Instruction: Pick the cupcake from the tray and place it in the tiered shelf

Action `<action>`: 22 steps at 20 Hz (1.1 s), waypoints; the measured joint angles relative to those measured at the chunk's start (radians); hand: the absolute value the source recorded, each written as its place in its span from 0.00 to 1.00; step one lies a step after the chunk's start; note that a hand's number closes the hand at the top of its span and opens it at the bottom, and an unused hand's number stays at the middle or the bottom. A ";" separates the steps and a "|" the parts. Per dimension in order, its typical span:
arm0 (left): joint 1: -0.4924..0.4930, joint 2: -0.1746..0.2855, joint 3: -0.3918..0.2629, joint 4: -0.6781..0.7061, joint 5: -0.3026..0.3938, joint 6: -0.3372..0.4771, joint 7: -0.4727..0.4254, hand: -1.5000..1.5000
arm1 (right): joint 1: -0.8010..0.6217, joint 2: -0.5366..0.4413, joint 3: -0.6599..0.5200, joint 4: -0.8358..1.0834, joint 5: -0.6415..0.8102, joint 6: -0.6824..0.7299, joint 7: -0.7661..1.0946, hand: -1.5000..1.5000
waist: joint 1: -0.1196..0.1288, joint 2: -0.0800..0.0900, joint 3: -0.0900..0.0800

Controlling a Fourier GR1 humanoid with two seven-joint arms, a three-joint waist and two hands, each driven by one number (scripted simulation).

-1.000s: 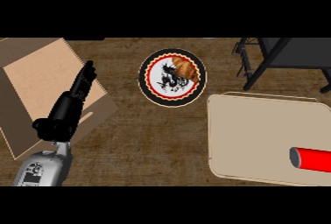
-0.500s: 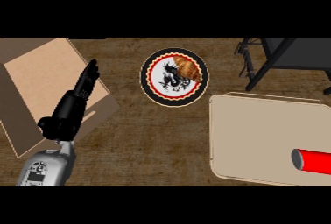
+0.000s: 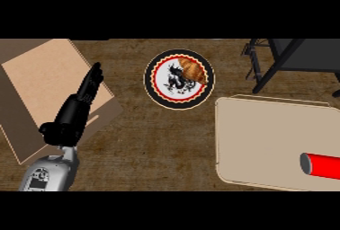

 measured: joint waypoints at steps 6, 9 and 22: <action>-0.005 0.000 0.007 0.004 0.001 -0.011 0.001 0.50 | -0.026 -0.018 -0.064 0.142 -0.077 -0.057 -0.142 1.00 | 0.000 0.000 -0.001; -0.005 0.000 0.013 0.007 -0.002 -0.010 -0.003 0.50 | -0.015 -0.034 -0.074 0.201 -0.068 -0.077 -0.170 1.00 | -0.004 -0.001 -0.001; 0.010 -0.011 0.021 0.005 -0.012 -0.013 -0.014 0.50 | -0.045 -0.095 -0.123 0.333 -0.006 -0.152 -0.060 0.00 | -0.014 -0.011 -0.002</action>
